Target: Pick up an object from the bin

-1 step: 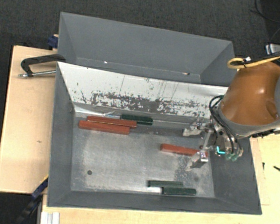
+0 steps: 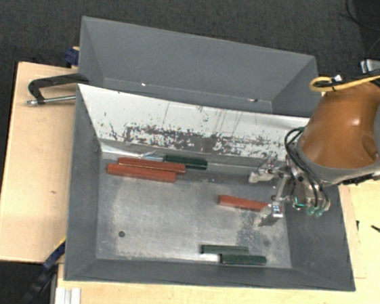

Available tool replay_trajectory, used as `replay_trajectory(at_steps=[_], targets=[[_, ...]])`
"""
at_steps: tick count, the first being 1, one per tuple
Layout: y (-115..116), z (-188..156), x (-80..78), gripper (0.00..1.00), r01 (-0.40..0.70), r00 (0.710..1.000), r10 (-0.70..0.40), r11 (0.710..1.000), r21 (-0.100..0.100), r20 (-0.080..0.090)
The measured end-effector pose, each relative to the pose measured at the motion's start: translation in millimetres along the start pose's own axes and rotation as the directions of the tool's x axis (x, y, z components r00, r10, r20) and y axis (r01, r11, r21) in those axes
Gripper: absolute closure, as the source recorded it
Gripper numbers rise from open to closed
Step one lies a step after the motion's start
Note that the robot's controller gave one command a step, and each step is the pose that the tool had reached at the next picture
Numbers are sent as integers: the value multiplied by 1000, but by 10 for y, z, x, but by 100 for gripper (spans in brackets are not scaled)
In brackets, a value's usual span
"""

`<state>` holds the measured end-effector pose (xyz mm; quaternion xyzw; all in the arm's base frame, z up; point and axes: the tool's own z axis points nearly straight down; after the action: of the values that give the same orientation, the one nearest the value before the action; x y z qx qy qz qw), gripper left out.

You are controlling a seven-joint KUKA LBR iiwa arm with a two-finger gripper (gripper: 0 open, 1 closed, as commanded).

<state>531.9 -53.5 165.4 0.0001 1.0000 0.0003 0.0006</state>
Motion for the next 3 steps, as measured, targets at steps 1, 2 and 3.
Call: replay_trajectory(at_steps=[1,2,3], targets=[[-57,317,-42,0,-79,997,79,997,-1,5],[-79,887,-120,100,-54,999,54,999,1,-1],[-79,886,-120,100,-54,999,54,999,1,-1]])
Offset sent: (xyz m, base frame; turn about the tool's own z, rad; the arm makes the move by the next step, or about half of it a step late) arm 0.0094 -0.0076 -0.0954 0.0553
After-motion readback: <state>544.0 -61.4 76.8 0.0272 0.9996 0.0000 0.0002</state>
